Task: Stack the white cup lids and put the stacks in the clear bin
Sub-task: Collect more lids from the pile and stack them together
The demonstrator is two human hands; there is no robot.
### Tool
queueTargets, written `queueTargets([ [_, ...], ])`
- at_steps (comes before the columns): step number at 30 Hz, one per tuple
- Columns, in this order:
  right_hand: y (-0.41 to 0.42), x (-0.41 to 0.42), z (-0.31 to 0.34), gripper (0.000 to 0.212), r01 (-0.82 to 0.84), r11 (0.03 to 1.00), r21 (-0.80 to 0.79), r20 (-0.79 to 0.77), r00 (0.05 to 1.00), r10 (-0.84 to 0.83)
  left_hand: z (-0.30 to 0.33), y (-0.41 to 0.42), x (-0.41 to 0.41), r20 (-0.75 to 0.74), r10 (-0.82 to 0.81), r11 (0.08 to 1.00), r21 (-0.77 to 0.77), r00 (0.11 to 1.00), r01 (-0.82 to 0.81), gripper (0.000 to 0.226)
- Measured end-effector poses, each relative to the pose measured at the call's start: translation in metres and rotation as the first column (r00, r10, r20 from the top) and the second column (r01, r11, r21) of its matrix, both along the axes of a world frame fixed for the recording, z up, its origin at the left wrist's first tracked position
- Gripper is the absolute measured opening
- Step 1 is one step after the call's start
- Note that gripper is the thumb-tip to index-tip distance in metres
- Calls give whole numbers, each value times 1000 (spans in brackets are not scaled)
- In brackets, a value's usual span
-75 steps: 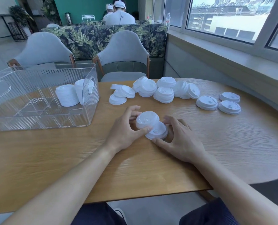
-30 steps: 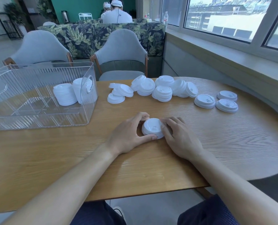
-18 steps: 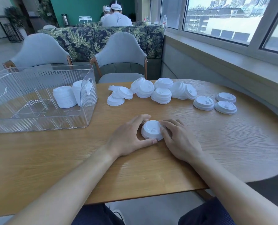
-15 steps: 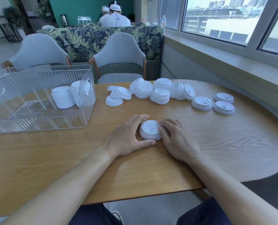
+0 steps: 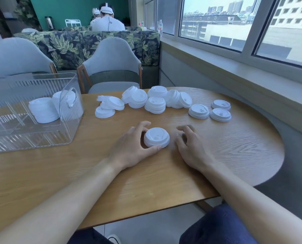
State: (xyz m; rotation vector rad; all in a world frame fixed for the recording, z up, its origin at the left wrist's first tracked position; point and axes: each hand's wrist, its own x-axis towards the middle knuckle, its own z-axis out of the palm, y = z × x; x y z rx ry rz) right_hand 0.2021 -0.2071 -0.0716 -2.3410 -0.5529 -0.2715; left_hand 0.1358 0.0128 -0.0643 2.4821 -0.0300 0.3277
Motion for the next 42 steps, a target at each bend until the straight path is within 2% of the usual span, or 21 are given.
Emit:
queueTargets([
  [8, -68, 37, 4, 41, 212, 974, -77, 7, 977, -212, 1, -48, 37, -36, -53, 998, -33, 998, 52, 81],
  [15, -104, 72, 6, 48, 359, 932, -43, -4, 933, -360, 3, -71, 70, -80, -80, 997, -19, 994, 79, 94],
  [25, -119, 126, 9, 76, 399, 917, -23, -30, 916, -400, 5, -84, 97, -102, -105, 994, 30, 989, 109, 74],
  [33, -116, 147, 8, 76, 390, 919, -53, -48, 918, -393, 6, -87, 98, -65, -109, 992, 50, 992, 113, 73],
  [42, -119, 140, 9, 75, 394, 919, 33, -21, 919, -393, 2, -85, 96, -52, -111, 994, -9, 993, 110, 68],
])
